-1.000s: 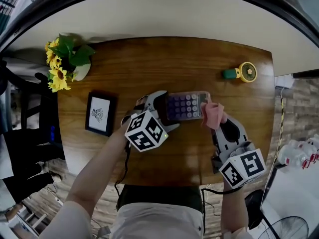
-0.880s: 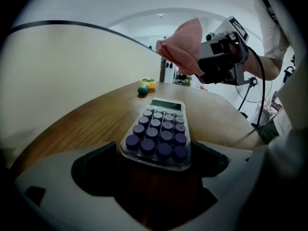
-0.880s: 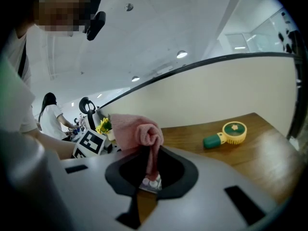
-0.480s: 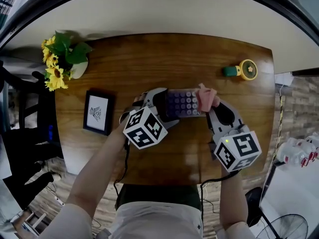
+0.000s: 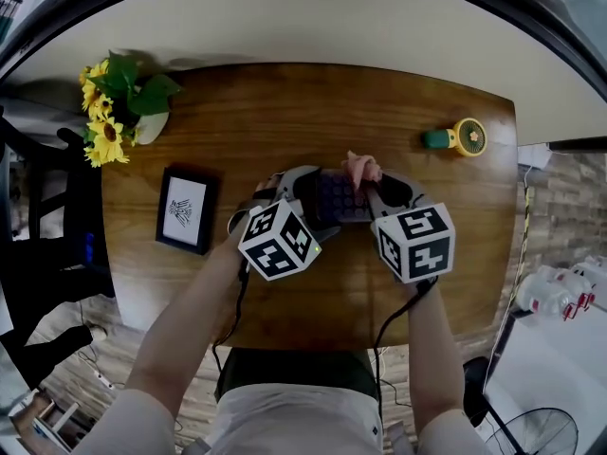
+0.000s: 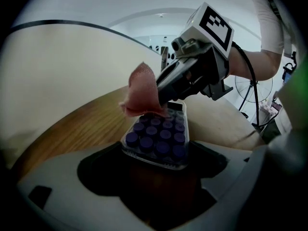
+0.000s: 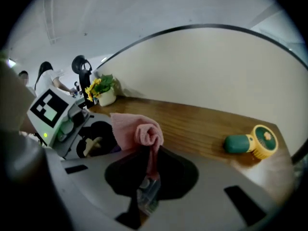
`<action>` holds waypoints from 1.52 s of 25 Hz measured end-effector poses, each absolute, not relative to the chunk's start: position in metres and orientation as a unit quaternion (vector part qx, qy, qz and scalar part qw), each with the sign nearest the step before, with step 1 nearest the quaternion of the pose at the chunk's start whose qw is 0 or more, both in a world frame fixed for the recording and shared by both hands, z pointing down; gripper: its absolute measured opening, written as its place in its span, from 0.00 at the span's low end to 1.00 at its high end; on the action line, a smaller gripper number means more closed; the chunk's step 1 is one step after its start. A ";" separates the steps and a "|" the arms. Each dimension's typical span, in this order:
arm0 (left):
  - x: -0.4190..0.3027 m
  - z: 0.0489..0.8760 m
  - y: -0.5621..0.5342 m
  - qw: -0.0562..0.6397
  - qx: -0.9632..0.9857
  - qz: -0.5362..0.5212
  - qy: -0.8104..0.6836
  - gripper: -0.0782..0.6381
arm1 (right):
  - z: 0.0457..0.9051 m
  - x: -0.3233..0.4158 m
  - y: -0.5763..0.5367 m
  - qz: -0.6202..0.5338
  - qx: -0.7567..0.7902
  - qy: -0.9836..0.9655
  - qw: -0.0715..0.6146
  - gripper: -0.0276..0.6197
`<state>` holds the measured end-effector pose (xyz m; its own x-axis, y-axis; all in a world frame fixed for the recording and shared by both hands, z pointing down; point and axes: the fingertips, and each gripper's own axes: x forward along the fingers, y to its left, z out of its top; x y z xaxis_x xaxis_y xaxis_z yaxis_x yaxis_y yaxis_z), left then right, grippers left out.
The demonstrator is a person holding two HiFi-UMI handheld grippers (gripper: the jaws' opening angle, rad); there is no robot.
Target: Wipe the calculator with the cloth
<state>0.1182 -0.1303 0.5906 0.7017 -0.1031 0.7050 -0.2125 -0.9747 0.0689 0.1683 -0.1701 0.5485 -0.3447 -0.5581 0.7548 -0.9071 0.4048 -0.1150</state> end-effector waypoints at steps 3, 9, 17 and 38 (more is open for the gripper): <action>0.118 0.590 -0.130 0.073 0.919 0.377 -0.086 0.73 | 0.555 0.161 -0.159 0.247 0.456 -0.771 0.370 0.10; 0.118 0.590 -0.130 0.074 0.920 0.376 -0.087 0.73 | 0.556 0.157 -0.130 0.224 0.425 -0.773 0.415 0.10; 0.118 0.591 -0.131 0.074 0.919 0.377 -0.088 0.73 | 0.576 0.160 -0.068 0.260 0.372 -0.763 0.461 0.10; 0.119 0.591 -0.131 0.072 0.921 0.374 -0.088 0.73 | 0.546 0.182 -0.175 0.215 0.487 -0.769 0.354 0.10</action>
